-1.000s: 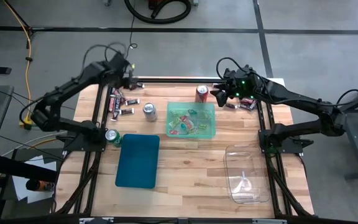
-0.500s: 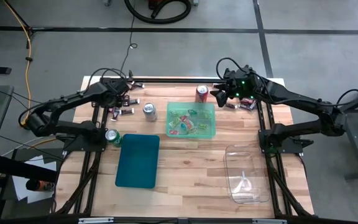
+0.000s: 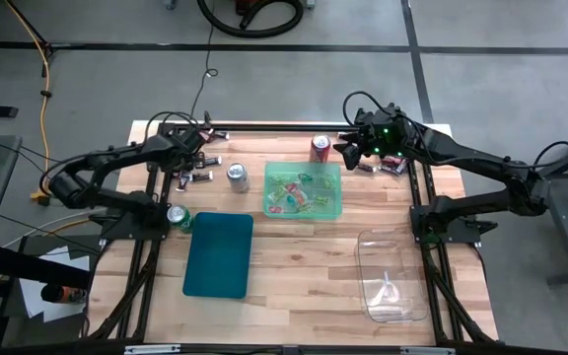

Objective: Organize candy in baskets
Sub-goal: Put the brown red chocolate into the blue bin

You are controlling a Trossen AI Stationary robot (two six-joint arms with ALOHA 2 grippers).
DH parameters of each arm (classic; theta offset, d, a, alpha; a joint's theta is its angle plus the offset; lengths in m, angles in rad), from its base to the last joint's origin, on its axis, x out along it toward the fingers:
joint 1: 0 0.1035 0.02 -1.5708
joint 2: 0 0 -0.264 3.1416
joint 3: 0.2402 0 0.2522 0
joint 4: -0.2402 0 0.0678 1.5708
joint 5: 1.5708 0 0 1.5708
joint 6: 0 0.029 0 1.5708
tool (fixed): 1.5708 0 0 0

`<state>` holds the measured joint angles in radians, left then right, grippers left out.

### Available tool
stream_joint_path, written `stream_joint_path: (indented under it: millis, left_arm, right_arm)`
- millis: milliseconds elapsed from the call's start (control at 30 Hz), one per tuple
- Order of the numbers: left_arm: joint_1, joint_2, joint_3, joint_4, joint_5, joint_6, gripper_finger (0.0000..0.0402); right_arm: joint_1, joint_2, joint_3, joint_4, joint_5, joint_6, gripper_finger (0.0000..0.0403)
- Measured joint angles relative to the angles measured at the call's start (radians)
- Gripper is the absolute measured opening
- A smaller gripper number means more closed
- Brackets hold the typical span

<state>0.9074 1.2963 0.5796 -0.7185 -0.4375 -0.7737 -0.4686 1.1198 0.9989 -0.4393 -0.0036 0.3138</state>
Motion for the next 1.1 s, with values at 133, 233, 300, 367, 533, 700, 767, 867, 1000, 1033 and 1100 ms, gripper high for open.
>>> stream_joint_path:
  millis: [133,233,300,367,533,700,767,867,1000,1033,1100]
  left_arm:
    - [0.024,0.036,-0.001,0.0,0.01,0.035,0.0158]
    - [0.033,0.067,0.0,0.0,0.011,0.075,0.0153]
    - [0.042,0.085,0.004,0.0,0.03,0.097,0.0135]
    - [0.049,0.096,0.001,0.002,0.06,0.106,0.01]
    - [0.049,0.042,0.002,-0.014,0.141,0.117,0.0014]
    - [0.048,-0.115,0.091,-0.104,0.165,0.167,0.0004]
    - [0.046,-0.198,0.141,-0.114,0.179,0.182,0.0004]
    - [0.025,-0.323,0.217,-0.048,0.212,0.201,0.0002]
    - [-0.025,-0.436,0.265,0.062,0.265,0.237,0.0001]
    - [-0.039,-0.453,0.27,0.072,0.278,0.237,0.0001]
    - [-0.07,-0.474,0.278,0.07,0.293,0.237,0.0001]
  right_arm:
    - [0.0,0.0,0.0,0.0,0.0,0.0,0.0222]
    - [0.0,0.0,0.0,0.0,0.0,0.0,0.0222]
    - [0.0,0.0,0.0,0.0,0.0,0.0,0.0222]
    - [0.0,0.0,0.0,0.0,0.0,0.0,0.0222]
    - [0.0,0.0,0.0,0.0,0.0,0.0,0.0222]
    - [0.0,0.0,0.0,0.002,0.0,0.0,0.0222]
    - [0.0,0.0,0.0,0.008,0.0,0.001,0.0222]
    - [0.0,0.0,0.0,0.023,0.0,0.003,0.0222]
    - [0.0,0.0,0.0,0.04,0.0,0.003,0.0222]
    - [0.0,0.0,0.0,0.042,0.0,0.003,0.0222]
    - [0.0,0.0,0.0,0.042,0.0,0.003,0.0222]
